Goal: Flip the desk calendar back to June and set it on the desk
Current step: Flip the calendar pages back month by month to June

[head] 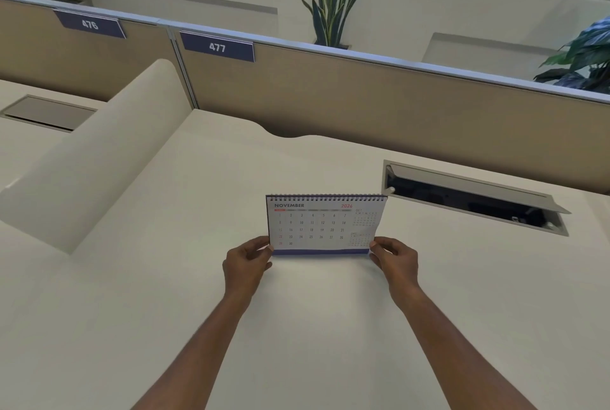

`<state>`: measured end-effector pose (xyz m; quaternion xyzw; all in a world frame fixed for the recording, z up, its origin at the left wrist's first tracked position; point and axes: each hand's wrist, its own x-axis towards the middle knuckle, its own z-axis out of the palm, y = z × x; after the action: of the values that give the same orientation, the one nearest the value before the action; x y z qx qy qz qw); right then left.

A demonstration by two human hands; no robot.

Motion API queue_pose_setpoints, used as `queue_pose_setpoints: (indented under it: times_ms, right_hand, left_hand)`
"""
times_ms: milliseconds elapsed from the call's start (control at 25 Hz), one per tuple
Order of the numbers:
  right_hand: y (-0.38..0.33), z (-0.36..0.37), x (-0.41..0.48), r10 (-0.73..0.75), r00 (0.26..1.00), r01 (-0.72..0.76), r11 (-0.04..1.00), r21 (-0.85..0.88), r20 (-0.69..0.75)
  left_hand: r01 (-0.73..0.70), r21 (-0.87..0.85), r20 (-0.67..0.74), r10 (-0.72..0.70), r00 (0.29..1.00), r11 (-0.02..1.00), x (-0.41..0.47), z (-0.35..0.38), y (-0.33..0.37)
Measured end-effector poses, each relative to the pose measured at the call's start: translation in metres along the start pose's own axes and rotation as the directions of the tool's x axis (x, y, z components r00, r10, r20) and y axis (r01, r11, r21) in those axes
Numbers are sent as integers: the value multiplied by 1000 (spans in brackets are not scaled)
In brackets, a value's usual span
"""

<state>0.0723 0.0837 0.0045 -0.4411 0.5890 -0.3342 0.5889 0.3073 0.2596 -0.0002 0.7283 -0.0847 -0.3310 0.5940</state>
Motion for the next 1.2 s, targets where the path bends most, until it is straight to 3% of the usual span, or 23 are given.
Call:
queue_pose_setpoints:
  times_ms: [200, 640, 1200]
  right_hand:
    - [0, -1, 0, -30, 1000, 30, 999, -40, -8]
    - [1, -6, -4, -16, 1000, 16, 999, 37, 8]
    - [-2, -10, -14, -30, 999, 27, 993, 114, 26]
  left_hand:
    - [-63, 179, -29, 69, 997, 982, -3, 1, 5]
    - [-116, 193, -32, 125, 992, 974, -8, 3, 9]
    - [-36, -24, -61, 35, 998, 999, -17, -4, 10]
